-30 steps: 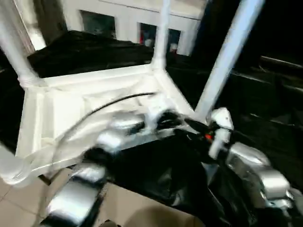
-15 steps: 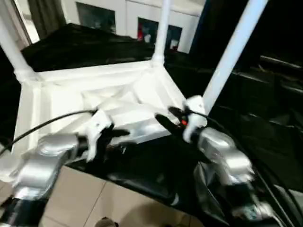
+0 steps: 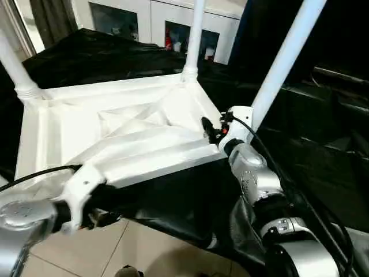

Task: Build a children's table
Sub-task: Rotate leg to tighten

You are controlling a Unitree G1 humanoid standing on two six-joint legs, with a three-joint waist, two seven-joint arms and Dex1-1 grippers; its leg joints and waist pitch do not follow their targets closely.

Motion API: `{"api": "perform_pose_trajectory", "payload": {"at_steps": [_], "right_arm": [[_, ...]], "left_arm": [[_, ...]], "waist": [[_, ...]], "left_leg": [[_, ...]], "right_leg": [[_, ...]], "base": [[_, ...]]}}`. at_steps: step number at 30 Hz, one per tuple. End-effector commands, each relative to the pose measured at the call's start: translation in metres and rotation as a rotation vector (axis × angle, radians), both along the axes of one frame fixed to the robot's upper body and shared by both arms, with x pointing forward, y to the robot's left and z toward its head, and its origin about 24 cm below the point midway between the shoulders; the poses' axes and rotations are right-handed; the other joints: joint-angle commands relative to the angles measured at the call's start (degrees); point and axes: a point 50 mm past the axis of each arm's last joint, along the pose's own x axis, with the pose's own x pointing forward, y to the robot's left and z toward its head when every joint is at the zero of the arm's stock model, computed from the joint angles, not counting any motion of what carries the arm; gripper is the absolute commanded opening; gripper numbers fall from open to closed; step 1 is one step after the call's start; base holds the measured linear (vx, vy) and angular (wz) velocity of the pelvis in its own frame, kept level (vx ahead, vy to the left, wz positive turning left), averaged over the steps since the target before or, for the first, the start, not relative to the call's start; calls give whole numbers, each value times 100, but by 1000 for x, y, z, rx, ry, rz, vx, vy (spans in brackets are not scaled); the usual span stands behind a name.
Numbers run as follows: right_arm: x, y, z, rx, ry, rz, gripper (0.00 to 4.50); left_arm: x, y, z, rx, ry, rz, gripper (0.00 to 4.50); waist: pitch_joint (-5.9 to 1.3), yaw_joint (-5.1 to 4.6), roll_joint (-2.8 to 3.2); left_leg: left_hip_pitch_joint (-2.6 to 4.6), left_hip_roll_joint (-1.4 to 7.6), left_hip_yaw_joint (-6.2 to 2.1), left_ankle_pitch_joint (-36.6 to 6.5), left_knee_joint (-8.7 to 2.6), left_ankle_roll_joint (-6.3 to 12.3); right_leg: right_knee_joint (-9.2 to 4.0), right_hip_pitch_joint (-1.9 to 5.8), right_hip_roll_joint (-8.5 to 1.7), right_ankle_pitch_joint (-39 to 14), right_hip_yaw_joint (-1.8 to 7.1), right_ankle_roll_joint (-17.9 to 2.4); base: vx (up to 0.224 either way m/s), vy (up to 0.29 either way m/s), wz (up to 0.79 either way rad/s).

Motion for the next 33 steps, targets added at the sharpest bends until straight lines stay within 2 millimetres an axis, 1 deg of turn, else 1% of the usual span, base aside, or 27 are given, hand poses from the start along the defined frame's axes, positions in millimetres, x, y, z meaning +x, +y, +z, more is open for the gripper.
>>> {"api": "perform_pose_trajectory", "payload": {"at_steps": [1, 2, 3, 5, 7, 8, 10, 11, 12, 13, 14, 15, 16, 17, 18, 19, 20, 21, 22, 24, 26, 28, 29, 30, 31, 32, 33], "right_arm": [[6, -29, 0, -13, 4, -138, 308], [7, -36, -1, -15, 8, -177, 308], [9, -44, -1, -17, 14, -213, 308], [11, -59, 0, -19, 19, -273, 308], [12, -71, 1, -21, 19, -317, 308], [13, -86, 3, -27, 19, -362, 308], [13, -92, 3, -28, 18, -379, 308], [13, -105, 6, -36, 12, -412, 308], [13, -105, 6, -36, 12, -412, 308], [14, -123, 11, -49, 2, -452, 308], [14, -128, 12, -52, 0, -462, 308], [13, -135, 15, -64, -4, -476, 308], [13, -140, 16, -69, -5, -484, 308], [13, -148, 19, -80, -10, -501, 308], [13, -152, 20, -85, -12, -509, 308], [12, -163, 24, -99, -18, -534, 308], [12, -165, 25, -101, -19, -537, 308], [11, -173, 28, -109, -23, -549, 308], [11, -175, 29, -112, -24, -552, 308], [12, -173, 30, -111, -36, -484, 308], [12, -159, 26, -115, -42, -338, 308], [10, -151, 20, -135, -40, -268, 308], [9, -147, 17, -145, -38, -229, 308], [5, -136, 9, -160, -28, -148, 308], [5, -136, 9, -160, -28, -148, 308], [2, -129, 2, -147, -20, -107, 308], [-2, -126, -2, -126, -10, -107, 342]], "left_arm": [[-1, 15, 3, 85, -25, 87, 413], [-1, 18, 2, 104, -31, 104, 413], [-1, 19, 3, 116, -39, 112, 430], [0, 20, 3, 130, -54, 120, 444], [1, 20, 4, 137, -69, 122, 448], [2, 21, 5, 139, -84, 124, 448], [3, 20, 6, 136, -94, 124, 448], [6, 19, 9, 121, -119, 124, 448], [6, 19, 9, 121, -119, 124, 448], [8, 16, 15, 81, -156, 117, 448], [9, 16, 16, 69, -166, 115, 448], [9, 13, 20, 48, -183, 93, 448], [9, 12, 22, 36, -192, 81, 448], [8, 10, 25, 11, -206, 57, 448], [8, 9, 27, -2, -211, 45, 448], [4, 8, 31, -38, -211, 17, 448], [4, 9, 31, -40, -209, 14, 448], [1, 13, 33, -44, -200, 7, 448], [-1, 15, 34, -41, -199, 8, 448], [-4, 29, 38, -27, -201, 30, 448], [-6, 47, 48, -26, -239, 75, 448], [-3, 52, 54, -52, -284, 108, 448], [-1, 54, 58, -69, -312, 126, 448], [3, 56, 67, -128, -378, 152, 448], [3, 56, 67, -128, -378, 152, 448], [8, 55, 73, -194, -431, 167, 448], [12, 49, 74, -247, -458, 171, 450]], "waist": [[-353, -46, 185], [-354, -28, 177], [-347, -15, 180], [-344, 29, 178], [-355, 58, 180], [-365, 78, 179], [-368, 97, 172], [-377, 99, 168], [-377, 99, 168], [-379, 102, 172], [-389, 122, 168], [-382, 119, 144], [-388, 116, 144], [-382, 109, 130], [-382, 111, 129], [-382, 106, 118], [-386, 105, 114], [-375, 101, 115], [-381, 78, 94], [-374, 46, 82], [-365, -13, 65], [-361, -35, 93], [-356, -37, 105], [-357, -48, 72], [-362, -27, 88], [-365, -33, 58], [-368, -18, 71]], "left_leg": [[177, 84, -2, -1591, -391, -261], [179, 84, 1, -1610, -389, -262], [194, 83, 6, -1648, -388, -264], [244, 86, 36, -1777, -365, -250], [234, 85, 32, -1787, -363, -265], [225, 84, 31, -1749, -358, -274], [193, 79, 22, -1741, -355, -282], [179, 76, 12, -1731, -352, -286], [179, 76, 12, -1731, -352, -286], [171, 70, 7, -1748, -342, -299], [196, 69, 18, -1744, -324, -289], [166, 63, 22, -1707, -317, -262], [138, 62, 5, -1656, -321, -263], [114, 59, 3, -1638, -315, -261], [124, 60, 8, -1673, -306, -258], [121, 54, 10, -1678, -293, -242], [115, 54, 13, -1658, -286, -220], [108, 51, 13, -1649, -284, -206], [73, 43, 10, -1610, -281, -169], [71, 43, 19, -1608, -266, -103], [33, 39, 4, -1675, -273, -11], [49, 49, -9, -1611, -276, -24], [81, 61, -7, -1664, -276, -35], [71, 63, -10, -1676, -281, -32], [80, 72, -13, -1660, -287, -54], [73, 72, -17, -1628, -292, -50], [88, 76, -16, -1618, -288, -60]], "right_leg": [[-347, 173, -140, -883, 197, -800], [-346, 166, -141, -904, 197, -809], [-359, 150, -135, -951, 197, -804], [-384, 108, -124, -1058, 209, -784], [-382, 121, -127, -1133, 205, -761], [-373, 127, -131, -1116, 204, -741], [-370, 145, -135, -1161, 197, -715], [-361, 160, -140, -1157, 192, -699], [-361, 160, -140, -1157, 192, -699], [-355, 163, -142, -1158, 183, -719], [-359, 151, -134, -1108, 180, -759], [-352, 164, -132, -1051, 184, -771], [-333, 194, -137, -1034, 175, -773], [-335, 202, -142, -1064, 169, -765], [-339, 189, -148, -1098, 171, -772], [-336, 192, -144, -1123, 168, -779], [-335, 195, -144, -1105, 169, -794], [-334, 192, -140, -1086, 169, -797], [-326, 218, -137, -1065, 165, -801], [-332, 205, -132, -1099, 172, -790], [-356, 226, -133, -1273, 169, -789], [-341, 216, -123, -1196, 169, -851], [-349, 196, -125, -1178, 177, -907], [-345, 205, -125, -1185, 174, -937], [-343, 214, -146, -1165, 183, -979], [-330, 227, -140, -1119, 181, -1018], [-323, 218, -149, -1111, 183, -1035]], "base": [[0, 0, 0], [0, 0, 0], [0, 0, 0], [0, 0, 0], [0, 0, 0], [0, 0, 0], [0, 0, 0], [0, 0, 0], [0, 0, 0], [0, 0, 0], [0, 0, 0], [0, 0, 0], [0, 0, 0], [0, 0, 0], [0, 0, 0], [0, 0, 0], [0, 0, 0], [0, 0, 0], [0, 0, 0], [0, 0, 0], [0, 0, 0], [0, 0, 0], [0, 0, 0], [0, 0, 0], [0, 0, 0], [0, 0, 0], [0, 0, 0]]}}
